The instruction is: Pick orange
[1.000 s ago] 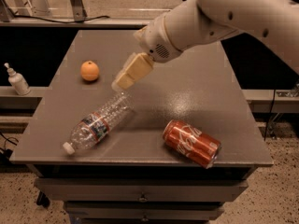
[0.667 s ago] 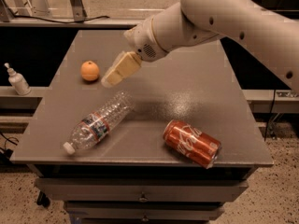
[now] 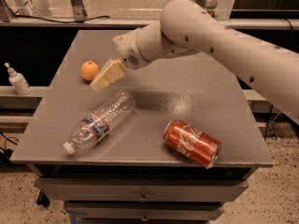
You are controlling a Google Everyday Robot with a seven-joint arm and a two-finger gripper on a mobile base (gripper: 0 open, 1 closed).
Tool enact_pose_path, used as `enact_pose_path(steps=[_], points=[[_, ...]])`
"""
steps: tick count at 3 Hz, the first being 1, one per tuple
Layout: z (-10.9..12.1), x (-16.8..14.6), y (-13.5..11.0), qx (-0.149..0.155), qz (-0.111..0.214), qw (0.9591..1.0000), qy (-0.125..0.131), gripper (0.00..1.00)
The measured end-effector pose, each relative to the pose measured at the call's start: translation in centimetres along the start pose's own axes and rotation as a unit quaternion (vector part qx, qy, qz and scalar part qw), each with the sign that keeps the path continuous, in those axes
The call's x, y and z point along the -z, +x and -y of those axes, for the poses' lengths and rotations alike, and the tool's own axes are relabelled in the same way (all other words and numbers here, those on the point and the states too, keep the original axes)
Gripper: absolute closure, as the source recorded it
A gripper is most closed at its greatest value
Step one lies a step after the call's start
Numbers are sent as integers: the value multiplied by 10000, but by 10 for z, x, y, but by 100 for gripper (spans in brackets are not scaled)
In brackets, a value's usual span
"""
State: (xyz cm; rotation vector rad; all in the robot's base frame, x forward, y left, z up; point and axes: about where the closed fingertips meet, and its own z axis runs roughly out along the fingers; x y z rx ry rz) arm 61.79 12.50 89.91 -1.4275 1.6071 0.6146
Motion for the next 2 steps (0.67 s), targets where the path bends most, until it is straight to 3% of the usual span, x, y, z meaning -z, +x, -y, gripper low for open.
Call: enact_pose_path(steps=[2], points=[[17, -41, 1, 35, 166, 9998, 83, 0]])
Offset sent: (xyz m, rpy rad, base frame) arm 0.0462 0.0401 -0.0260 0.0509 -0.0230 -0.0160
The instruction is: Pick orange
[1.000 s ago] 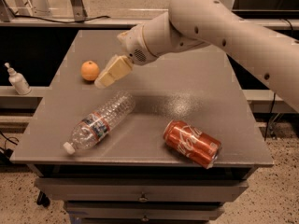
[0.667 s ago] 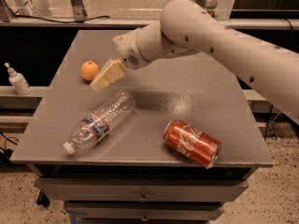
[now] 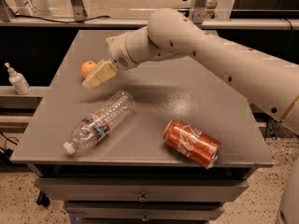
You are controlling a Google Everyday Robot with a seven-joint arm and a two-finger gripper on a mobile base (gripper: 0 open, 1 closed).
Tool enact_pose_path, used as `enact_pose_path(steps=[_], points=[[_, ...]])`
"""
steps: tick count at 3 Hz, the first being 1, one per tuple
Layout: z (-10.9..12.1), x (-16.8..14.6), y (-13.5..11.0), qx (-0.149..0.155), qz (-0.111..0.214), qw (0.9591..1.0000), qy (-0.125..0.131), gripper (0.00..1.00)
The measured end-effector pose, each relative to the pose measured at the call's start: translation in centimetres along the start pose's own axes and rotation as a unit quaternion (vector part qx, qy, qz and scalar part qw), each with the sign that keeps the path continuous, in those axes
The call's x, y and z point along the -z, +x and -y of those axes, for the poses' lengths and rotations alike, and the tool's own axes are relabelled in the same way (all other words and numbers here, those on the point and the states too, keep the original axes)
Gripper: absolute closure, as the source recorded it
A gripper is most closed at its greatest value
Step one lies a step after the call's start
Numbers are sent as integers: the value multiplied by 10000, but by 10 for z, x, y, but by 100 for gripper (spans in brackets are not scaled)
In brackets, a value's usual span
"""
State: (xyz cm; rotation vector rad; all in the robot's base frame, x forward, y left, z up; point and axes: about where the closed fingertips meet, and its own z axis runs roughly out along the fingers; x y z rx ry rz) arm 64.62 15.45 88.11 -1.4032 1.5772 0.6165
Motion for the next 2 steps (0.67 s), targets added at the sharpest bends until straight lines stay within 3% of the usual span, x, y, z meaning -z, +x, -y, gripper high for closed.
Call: enact_pose_path(steps=[2], points=[[-1, -32, 8, -193, 75, 9996, -180, 0]])
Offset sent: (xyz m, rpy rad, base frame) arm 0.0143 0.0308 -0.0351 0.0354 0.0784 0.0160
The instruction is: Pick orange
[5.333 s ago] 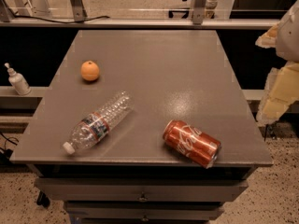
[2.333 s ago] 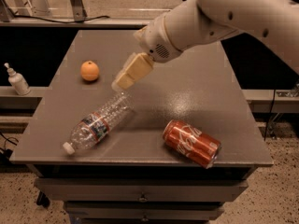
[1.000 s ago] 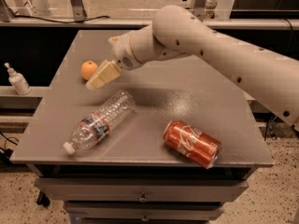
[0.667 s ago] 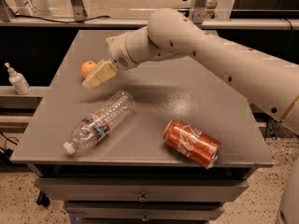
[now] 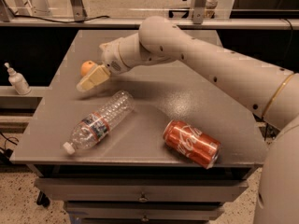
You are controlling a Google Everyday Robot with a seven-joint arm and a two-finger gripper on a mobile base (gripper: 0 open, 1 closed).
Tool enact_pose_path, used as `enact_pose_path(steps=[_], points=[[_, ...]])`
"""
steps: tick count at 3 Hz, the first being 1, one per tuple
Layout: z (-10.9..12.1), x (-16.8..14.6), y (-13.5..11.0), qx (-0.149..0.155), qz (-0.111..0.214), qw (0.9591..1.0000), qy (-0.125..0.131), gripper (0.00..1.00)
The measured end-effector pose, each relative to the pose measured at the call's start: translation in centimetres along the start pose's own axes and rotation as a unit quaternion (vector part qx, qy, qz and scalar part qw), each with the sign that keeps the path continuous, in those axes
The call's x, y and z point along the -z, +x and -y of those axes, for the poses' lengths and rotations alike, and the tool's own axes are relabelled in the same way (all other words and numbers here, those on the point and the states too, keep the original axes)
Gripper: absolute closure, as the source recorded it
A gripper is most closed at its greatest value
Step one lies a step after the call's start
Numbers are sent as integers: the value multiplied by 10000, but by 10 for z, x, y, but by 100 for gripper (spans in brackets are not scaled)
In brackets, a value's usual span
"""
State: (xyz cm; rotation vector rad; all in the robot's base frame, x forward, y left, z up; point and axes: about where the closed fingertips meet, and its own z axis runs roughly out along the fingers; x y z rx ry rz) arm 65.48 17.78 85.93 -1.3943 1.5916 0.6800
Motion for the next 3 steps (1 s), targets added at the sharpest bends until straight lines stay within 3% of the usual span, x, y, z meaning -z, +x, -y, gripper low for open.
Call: enact_pose_path(steps=[3], points=[[-4, -10, 11, -132, 35, 9999, -55, 64]])
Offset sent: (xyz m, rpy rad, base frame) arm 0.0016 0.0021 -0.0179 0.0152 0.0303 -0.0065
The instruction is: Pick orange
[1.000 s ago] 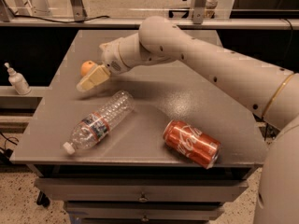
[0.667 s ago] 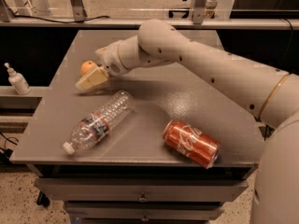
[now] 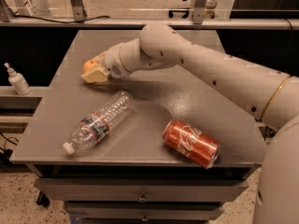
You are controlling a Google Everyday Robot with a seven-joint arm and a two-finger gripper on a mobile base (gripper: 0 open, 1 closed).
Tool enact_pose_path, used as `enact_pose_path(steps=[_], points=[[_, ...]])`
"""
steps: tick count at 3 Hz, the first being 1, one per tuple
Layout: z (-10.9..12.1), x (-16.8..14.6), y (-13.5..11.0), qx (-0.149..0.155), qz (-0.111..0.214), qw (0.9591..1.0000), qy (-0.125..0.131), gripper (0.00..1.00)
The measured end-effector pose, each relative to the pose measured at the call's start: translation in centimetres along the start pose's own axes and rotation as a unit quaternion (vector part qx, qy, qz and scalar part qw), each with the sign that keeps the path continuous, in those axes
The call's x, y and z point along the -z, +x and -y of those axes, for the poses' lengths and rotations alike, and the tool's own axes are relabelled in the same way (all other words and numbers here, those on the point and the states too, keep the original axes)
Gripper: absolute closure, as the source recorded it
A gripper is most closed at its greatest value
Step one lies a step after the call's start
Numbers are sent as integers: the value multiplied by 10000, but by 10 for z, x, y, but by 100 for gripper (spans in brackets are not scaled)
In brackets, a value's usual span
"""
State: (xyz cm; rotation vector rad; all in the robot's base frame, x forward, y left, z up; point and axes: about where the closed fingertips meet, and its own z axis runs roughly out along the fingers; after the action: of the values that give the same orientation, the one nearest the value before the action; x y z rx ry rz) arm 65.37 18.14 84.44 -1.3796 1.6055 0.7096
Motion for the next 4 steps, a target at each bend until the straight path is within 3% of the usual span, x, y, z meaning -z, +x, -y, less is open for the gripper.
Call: enact_pose_path(steps=[1, 2, 3, 4], points=[[-1, 11, -9, -8, 136, 9999, 39, 87], [-8, 29, -34, 5, 525, 9986, -79, 100], [-26, 47, -70, 17, 1308, 9903, -475, 100], [-43, 63, -100, -23, 2123, 9722, -982, 100]])
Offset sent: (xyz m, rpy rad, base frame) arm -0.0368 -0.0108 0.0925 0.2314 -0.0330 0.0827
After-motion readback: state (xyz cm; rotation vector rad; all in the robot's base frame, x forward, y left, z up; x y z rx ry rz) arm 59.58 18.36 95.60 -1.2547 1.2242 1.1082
